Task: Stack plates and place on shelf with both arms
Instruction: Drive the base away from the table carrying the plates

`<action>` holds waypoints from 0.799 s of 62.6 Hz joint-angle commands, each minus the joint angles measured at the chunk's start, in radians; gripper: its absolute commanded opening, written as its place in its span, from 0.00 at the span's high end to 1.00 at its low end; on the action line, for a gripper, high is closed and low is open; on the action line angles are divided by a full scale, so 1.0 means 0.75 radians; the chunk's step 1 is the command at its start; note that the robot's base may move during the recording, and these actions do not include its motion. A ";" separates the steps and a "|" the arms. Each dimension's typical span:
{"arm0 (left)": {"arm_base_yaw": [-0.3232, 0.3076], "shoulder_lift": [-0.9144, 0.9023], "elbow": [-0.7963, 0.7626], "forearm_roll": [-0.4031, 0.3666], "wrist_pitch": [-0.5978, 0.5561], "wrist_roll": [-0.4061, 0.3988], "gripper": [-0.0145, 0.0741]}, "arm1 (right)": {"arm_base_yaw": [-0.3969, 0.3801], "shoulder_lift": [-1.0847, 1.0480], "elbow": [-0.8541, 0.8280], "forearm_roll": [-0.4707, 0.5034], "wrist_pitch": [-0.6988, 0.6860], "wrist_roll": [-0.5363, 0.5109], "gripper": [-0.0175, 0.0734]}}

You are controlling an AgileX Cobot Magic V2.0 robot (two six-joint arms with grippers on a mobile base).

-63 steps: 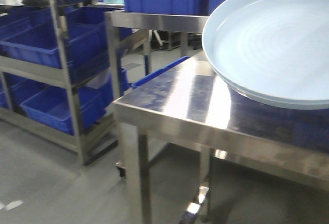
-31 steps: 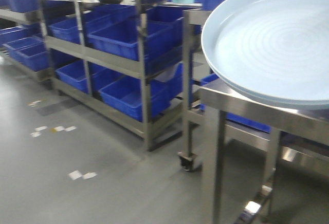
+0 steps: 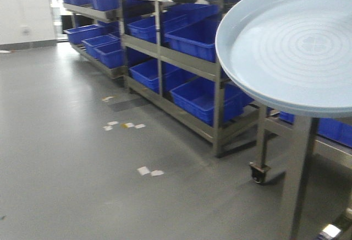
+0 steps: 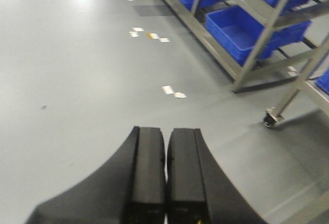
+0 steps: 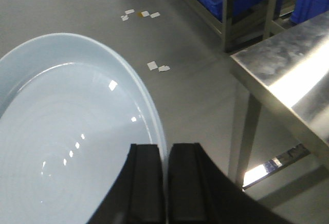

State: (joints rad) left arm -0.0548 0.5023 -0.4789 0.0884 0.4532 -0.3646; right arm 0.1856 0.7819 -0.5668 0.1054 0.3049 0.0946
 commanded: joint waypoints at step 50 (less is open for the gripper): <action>0.000 0.003 -0.039 0.004 -0.096 -0.010 0.72 | -0.007 -0.012 -0.040 0.006 -0.125 -0.003 0.75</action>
State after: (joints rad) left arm -0.0548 0.5023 -0.4789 0.0884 0.4532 -0.3646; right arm 0.1856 0.7819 -0.5668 0.1054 0.3049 0.0946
